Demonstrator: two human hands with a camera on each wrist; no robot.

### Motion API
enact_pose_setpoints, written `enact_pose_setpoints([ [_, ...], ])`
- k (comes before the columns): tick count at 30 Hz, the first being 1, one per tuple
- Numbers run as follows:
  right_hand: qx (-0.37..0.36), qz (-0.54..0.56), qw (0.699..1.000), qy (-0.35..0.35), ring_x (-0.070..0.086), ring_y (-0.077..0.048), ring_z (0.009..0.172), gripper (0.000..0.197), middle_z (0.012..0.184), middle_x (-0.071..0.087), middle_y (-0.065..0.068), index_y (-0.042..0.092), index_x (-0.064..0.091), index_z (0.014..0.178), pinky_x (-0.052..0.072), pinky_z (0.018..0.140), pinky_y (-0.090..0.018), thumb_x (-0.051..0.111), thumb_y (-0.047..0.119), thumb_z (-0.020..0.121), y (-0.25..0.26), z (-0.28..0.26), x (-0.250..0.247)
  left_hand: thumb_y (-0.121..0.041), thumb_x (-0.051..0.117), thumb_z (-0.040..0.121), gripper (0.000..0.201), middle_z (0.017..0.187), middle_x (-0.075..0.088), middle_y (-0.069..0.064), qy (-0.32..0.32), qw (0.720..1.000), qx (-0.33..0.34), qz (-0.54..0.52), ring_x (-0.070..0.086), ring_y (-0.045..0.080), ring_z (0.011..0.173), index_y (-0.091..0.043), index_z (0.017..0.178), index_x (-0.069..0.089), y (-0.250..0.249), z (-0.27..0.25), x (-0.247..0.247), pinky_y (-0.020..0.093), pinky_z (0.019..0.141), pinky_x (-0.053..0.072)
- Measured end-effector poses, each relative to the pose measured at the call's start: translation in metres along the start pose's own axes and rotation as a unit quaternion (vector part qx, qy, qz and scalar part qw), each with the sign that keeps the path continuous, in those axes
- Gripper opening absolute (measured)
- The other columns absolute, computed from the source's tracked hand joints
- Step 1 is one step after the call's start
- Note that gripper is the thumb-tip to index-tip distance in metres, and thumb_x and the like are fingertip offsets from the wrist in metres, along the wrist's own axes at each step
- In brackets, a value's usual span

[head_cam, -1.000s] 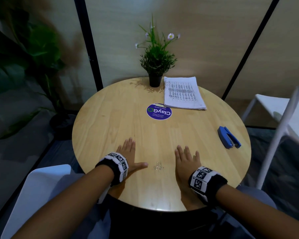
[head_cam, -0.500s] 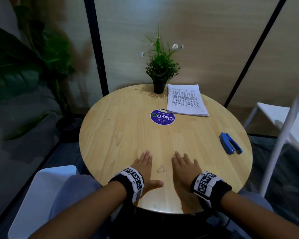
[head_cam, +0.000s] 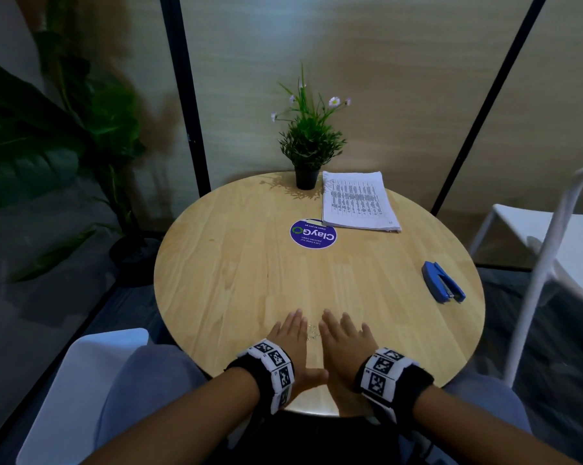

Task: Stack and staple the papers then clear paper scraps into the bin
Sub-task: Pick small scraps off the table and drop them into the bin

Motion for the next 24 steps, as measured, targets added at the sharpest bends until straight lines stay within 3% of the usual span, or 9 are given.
enact_pose_setpoints([
  [2, -0.011, 0.049, 0.998, -0.043, 0.011, -0.033, 0.145, 0.068, 0.160, -0.001, -0.007, 0.016, 0.007, 0.151, 0.023, 0.115, -0.049, 0.044, 0.029, 0.096, -0.009, -0.007, -0.007, -0.067, 0.039, 0.084, 0.101, 0.158, -0.017, 0.012, -0.015, 1.000, -0.012, 0.003, -0.011, 0.026, 0.147, -0.006, 0.149, -0.009, 0.003, -0.005, -0.010, 0.041, 0.121, 0.003],
  [4, -0.007, 0.145, 0.983, -0.116, 0.041, -0.029, 0.129, 0.048, 0.145, 0.036, -0.013, 0.013, 0.035, 0.142, 0.041, 0.101, -0.037, 0.042, 0.022, 0.095, -0.024, -0.012, -0.015, -0.054, 0.045, 0.088, 0.079, 0.156, 0.012, 0.016, -0.070, 0.997, -0.024, -0.032, 0.015, 0.030, 0.145, -0.007, 0.147, 0.020, 0.009, -0.007, -0.026, 0.041, 0.118, 0.021],
  [7, 0.047, 0.327, 0.939, -0.090, 0.062, -0.018, 0.092, 0.020, 0.104, 0.068, -0.006, 0.012, 0.069, 0.101, 0.047, 0.076, -0.026, 0.053, 0.017, 0.089, -0.045, -0.011, -0.015, -0.031, 0.052, 0.089, 0.024, 0.106, 0.062, 0.013, -0.127, 0.965, -0.051, -0.223, 0.059, 0.027, 0.098, -0.009, 0.093, 0.059, 0.022, -0.007, -0.042, 0.035, 0.085, 0.048],
  [9, 0.070, 0.398, 0.915, -0.011, 0.060, -0.015, 0.077, 0.015, 0.087, 0.070, -0.005, 0.010, 0.073, 0.088, 0.049, 0.075, -0.028, 0.058, 0.013, 0.086, -0.047, -0.004, -0.010, -0.019, 0.049, 0.089, 0.023, 0.073, 0.064, 0.011, -0.050, 0.908, -0.085, -0.407, 0.061, 0.025, 0.062, -0.008, 0.071, 0.059, 0.024, -0.006, -0.035, 0.029, 0.062, 0.049],
  [11, 0.082, 0.408, 0.908, 0.037, 0.057, -0.017, 0.075, 0.017, 0.085, 0.067, -0.009, 0.007, 0.073, 0.092, 0.050, 0.069, -0.030, 0.058, 0.014, 0.087, -0.043, 0.003, -0.006, -0.010, 0.043, 0.091, 0.027, 0.054, 0.059, 0.009, 0.047, 0.833, -0.130, -0.535, 0.053, 0.019, 0.041, -0.003, 0.071, 0.059, 0.019, -0.006, -0.024, 0.023, 0.045, 0.043],
  [14, 0.091, 0.428, 0.899, 0.036, 0.048, -0.013, 0.053, 0.021, 0.062, 0.055, -0.001, 0.003, 0.072, 0.099, 0.038, 0.047, -0.022, 0.058, 0.013, 0.087, -0.032, 0.013, -0.011, -0.007, 0.038, 0.092, 0.028, 0.049, 0.059, 0.009, 0.078, 0.808, -0.148, -0.565, 0.048, 0.016, 0.035, -0.001, 0.076, 0.059, 0.014, 0.000, -0.018, 0.018, 0.037, 0.038],
  [17, 0.083, 0.433, 0.897, 0.022, 0.050, -0.017, 0.059, 0.023, 0.066, 0.058, -0.005, 0.001, 0.072, 0.102, 0.040, 0.053, -0.023, 0.055, 0.010, 0.088, -0.019, 0.027, -0.016, -0.006, 0.038, 0.092, 0.026, 0.048, 0.061, 0.009, 0.073, 0.800, -0.149, -0.577, 0.049, 0.017, 0.033, -0.002, 0.076, 0.058, 0.008, 0.009, -0.018, 0.017, 0.036, 0.039],
  [20, 0.079, 0.414, 0.907, 0.001, 0.058, -0.023, 0.081, 0.025, 0.097, 0.069, -0.015, -0.001, 0.070, 0.102, 0.043, 0.069, -0.027, 0.056, 0.013, 0.086, -0.016, 0.039, -0.018, -0.005, 0.038, 0.089, 0.023, 0.052, 0.060, 0.011, 0.066, 0.789, -0.154, -0.591, 0.051, 0.021, 0.033, -0.003, 0.074, 0.056, 0.003, 0.013, -0.020, 0.019, 0.037, 0.042],
  [24, 0.124, 0.368, 0.912, -0.130, 0.057, -0.029, 0.107, 0.026, 0.118, 0.060, -0.012, 0.011, 0.063, 0.110, 0.044, 0.080, -0.030, 0.056, 0.019, 0.086, -0.070, 0.042, -0.034, -0.005, 0.040, 0.091, 0.026, 0.053, 0.052, 0.013, 0.025, 0.773, -0.137, -0.619, 0.048, 0.020, 0.030, 0.000, 0.072, 0.056, 0.014, 0.015, -0.017, 0.022, 0.037, 0.040],
])
Point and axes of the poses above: each hand's wrist, its own z-axis towards the middle knuckle, its own x-axis out of the palm, y = z × x, the point moved 3 cm from there along z, towards the middle knuckle
